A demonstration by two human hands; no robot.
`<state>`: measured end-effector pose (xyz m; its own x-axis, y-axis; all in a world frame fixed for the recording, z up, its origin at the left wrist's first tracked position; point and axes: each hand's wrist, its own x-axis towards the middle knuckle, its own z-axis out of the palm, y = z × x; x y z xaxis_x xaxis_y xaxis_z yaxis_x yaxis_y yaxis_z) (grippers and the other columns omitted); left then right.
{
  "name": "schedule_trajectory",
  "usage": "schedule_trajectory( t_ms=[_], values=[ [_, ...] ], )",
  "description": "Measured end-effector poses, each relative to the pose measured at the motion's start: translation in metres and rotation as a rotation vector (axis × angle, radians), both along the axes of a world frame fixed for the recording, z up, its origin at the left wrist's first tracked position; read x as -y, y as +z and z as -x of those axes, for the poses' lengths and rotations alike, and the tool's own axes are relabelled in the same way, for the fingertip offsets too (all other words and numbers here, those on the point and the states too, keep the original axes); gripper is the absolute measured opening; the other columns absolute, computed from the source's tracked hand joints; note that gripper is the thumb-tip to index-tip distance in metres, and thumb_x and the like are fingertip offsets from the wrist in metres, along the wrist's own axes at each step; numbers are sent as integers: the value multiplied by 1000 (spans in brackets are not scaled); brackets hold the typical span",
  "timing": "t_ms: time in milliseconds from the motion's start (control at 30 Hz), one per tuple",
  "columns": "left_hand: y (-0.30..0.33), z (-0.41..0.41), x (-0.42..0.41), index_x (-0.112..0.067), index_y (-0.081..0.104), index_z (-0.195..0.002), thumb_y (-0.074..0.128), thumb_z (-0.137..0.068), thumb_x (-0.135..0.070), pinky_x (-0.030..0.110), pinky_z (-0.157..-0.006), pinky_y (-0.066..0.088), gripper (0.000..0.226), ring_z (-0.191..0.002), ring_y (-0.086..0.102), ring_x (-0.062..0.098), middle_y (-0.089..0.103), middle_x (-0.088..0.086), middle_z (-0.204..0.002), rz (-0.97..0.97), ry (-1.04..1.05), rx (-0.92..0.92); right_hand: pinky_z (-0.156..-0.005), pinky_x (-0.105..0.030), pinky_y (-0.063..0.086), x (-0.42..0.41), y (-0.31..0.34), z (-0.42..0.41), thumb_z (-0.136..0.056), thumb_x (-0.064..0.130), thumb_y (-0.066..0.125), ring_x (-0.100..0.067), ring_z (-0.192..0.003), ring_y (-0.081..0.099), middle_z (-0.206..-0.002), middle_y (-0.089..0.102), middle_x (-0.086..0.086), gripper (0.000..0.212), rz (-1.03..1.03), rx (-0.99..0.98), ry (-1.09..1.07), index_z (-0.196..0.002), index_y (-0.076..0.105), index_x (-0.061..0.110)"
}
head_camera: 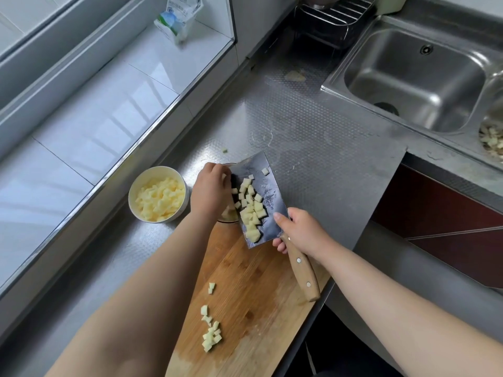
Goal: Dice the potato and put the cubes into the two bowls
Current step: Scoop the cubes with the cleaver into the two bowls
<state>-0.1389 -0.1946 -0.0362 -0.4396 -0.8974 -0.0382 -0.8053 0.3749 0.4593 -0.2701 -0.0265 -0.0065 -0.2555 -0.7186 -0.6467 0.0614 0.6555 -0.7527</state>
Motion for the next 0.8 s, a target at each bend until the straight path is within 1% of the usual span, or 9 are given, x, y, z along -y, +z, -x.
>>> schedule_trajectory(
  t_ms=[67, 167, 233, 300, 400, 500, 567, 667, 800],
  values=[
    [9, 5, 1, -13, 64, -107, 52, -94, -20, 40, -83, 47, 19, -106, 53, 26, 58, 5, -113, 72, -29, -73, -49, -28, 51, 0, 1, 2, -101, 30, 47, -16, -50, 61, -69, 63, -16, 27, -1, -4, 3, -84, 43, 10],
    [25, 20, -5, -16, 62, -109, 50, -94, -30, 32, -88, 42, 25, -107, 51, 19, 58, 2, -112, 153, -210, -240, -47, -27, 49, 2, -1, 2, -102, 29, 47, -16, -47, 60, -69, 62, -17, 26, -9, -2, -3, -90, 46, 6],
    [31, 32, -13, -17, 63, -108, 52, -93, -34, 29, -88, 40, 25, -105, 50, 18, 58, 1, -112, 175, -375, -234, -45, -26, 48, 5, -2, -1, -102, 27, 48, -16, -44, 59, -65, 60, -17, 26, -14, 20, -30, -85, 44, 7],
    [28, 40, -18, -17, 65, -103, 57, -92, -31, 30, -84, 43, 20, -101, 53, 19, 58, 1, -110, 173, -449, -197, -46, -27, 49, 9, -2, -4, -101, 27, 48, -17, -43, 59, -63, 61, -16, 27, -15, 17, -39, -82, 45, 9],
    [16, 42, -19, -13, 65, -95, 61, -90, -19, 30, -71, 43, 9, -91, 55, 23, 58, 2, -99, 154, -380, -194, -48, -29, 49, 15, 0, -6, -101, 28, 47, -18, -45, 60, -63, 61, -17, 27, -1, 0, -33, -84, 44, 8],
    [13, 39, -12, -11, 65, -93, 61, -90, -15, 34, -73, 44, 6, -92, 54, 25, 58, 2, -95, 131, -290, -193, -52, -32, 52, 20, 1, -8, -101, 28, 47, -20, -46, 59, -64, 61, -18, 26, 10, 11, -54, -88, 45, 6],
    [14, 36, -8, -11, 66, -92, 61, -89, -13, 32, -72, 42, 5, -91, 53, 25, 56, -1, -90, 111, -250, -176, -54, -35, 53, 23, 3, -7, -101, 29, 47, -21, -48, 59, -65, 62, -18, 25, 11, 5, -63, -89, 46, 7],
    [15, 29, 1, -13, 66, -93, 59, -88, -9, 25, -72, 34, 10, -92, 54, 24, 57, -2, -90, 88, -217, -157, -53, -33, 52, 24, 7, -5, -102, 28, 47, -19, -47, 58, -65, 61, -17, 25, 19, 3, -74, -87, 46, 8],
    [16, 18, 7, -15, 66, -101, 55, -86, -3, 34, -73, 45, 22, -97, 54, 24, 61, 0, -97, 62, -204, -119, -53, -33, 53, 28, 8, -1, -101, 29, 47, -17, -46, 59, -65, 62, -16, 33, 26, -10, -81, -103, 49, -4]
  ],
)
